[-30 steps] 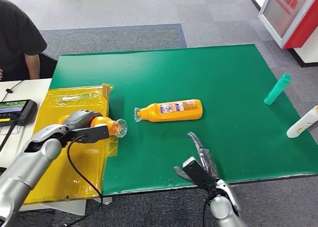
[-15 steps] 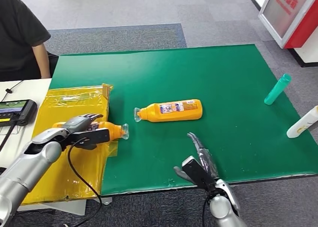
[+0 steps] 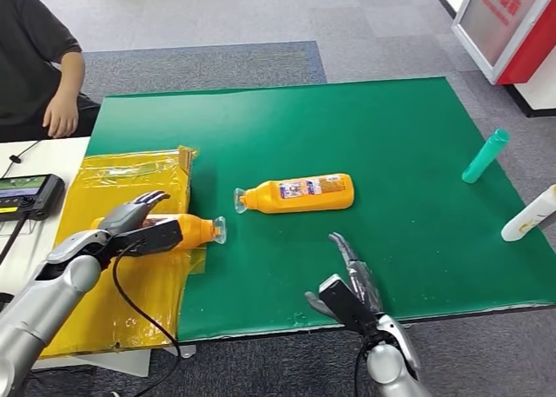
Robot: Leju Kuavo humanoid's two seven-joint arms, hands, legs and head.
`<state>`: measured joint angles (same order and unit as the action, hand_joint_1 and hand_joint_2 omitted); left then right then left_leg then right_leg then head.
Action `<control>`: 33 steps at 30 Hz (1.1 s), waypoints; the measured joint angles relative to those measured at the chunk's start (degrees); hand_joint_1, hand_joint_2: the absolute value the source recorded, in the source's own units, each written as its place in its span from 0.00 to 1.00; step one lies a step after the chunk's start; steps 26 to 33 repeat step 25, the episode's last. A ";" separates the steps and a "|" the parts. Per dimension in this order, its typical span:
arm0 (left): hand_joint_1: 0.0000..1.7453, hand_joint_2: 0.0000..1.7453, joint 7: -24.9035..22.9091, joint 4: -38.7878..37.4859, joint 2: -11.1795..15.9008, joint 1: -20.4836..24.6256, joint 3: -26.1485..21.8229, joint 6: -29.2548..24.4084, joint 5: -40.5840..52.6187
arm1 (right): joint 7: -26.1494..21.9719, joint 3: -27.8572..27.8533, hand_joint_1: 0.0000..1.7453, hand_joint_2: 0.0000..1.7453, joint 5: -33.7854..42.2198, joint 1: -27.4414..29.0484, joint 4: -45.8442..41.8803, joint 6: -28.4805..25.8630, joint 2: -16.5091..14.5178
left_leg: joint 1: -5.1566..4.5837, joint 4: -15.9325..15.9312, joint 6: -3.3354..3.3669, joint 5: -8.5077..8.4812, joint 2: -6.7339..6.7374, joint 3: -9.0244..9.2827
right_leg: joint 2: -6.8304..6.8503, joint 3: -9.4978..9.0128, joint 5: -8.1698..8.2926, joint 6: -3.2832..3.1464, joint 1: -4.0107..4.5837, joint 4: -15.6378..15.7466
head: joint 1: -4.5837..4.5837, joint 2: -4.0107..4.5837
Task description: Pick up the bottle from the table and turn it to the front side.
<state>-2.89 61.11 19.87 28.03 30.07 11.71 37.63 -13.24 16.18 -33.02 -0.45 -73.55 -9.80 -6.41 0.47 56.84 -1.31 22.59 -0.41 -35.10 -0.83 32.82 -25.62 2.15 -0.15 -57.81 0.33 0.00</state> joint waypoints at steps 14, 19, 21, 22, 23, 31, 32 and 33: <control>0.00 1.00 28.16 29.12 -11.24 -30.65 -22.59 -20.33 -8.22 | -6.32 -1.44 0.00 1.00 4.21 8.53 -7.61 -5.45 0.14 | -0.09 -0.02 0.07 0.40 0.10 0.01 | -0.09 0.02 -0.35 0.05 -0.14 0.07 | 0.01 0.00; 0.00 1.00 40.67 33.57 -19.10 -37.75 -26.32 -12.18 -20.68 | -13.07 -2.28 0.00 1.00 9.15 11.90 -11.57 -6.05 0.34 | -0.09 -0.03 0.11 0.46 0.09 0.02 | -0.06 -0.02 -0.42 0.06 -0.13 0.07 | 0.01 0.00; 0.00 1.00 41.59 33.69 -21.48 -38.78 -26.43 -10.61 -22.02 | -14.70 -2.70 0.00 1.00 10.25 12.98 -12.85 -5.96 0.43 | -0.09 -0.03 0.11 0.46 0.08 0.04 | -0.06 -0.04 -0.41 0.06 -0.13 0.07 | 0.01 0.00; 0.00 1.00 41.66 33.67 -22.52 -39.13 -26.32 -10.28 -22.23 | -15.31 -2.94 0.00 1.00 10.64 13.45 -13.49 -5.80 0.50 | -0.09 -0.03 0.11 0.45 0.07 0.04 | -0.06 -0.05 -0.40 0.08 -0.13 0.08 | 0.01 0.00; 0.00 1.00 41.68 33.61 -23.36 -39.37 -26.15 -10.28 -22.34 | -15.79 -3.20 0.00 1.00 10.97 13.87 -14.07 -5.55 0.57 | -0.09 -0.03 0.11 0.45 0.07 0.05 | -0.06 -0.05 -0.39 0.09 -0.13 0.08 | 0.00 0.00; 0.00 1.00 41.69 33.47 -24.42 -39.58 -25.76 -10.57 -22.47 | -16.38 -3.65 0.00 1.00 11.43 14.40 -14.88 -5.03 0.67 | -0.09 -0.03 0.11 0.44 0.07 0.06 | -0.06 -0.06 -0.37 0.11 -0.13 0.07 | 0.02 0.00; 0.00 1.00 41.69 33.47 -24.42 -39.58 -25.76 -10.57 -22.47 | -16.38 -3.65 0.00 1.00 11.43 14.40 -14.88 -5.03 0.67 | -0.09 -0.03 0.11 0.44 0.07 0.06 | -0.06 -0.06 -0.37 0.11 -0.13 0.07 | 0.02 0.00; 0.00 1.00 41.69 33.47 -24.42 -39.58 -25.76 -10.57 -22.47 | -16.38 -3.65 0.00 1.00 11.43 14.40 -14.88 -5.03 0.67 | -0.09 -0.03 0.11 0.44 0.07 0.06 | -0.06 -0.06 -0.37 0.11 -0.13 0.07 | 0.02 0.00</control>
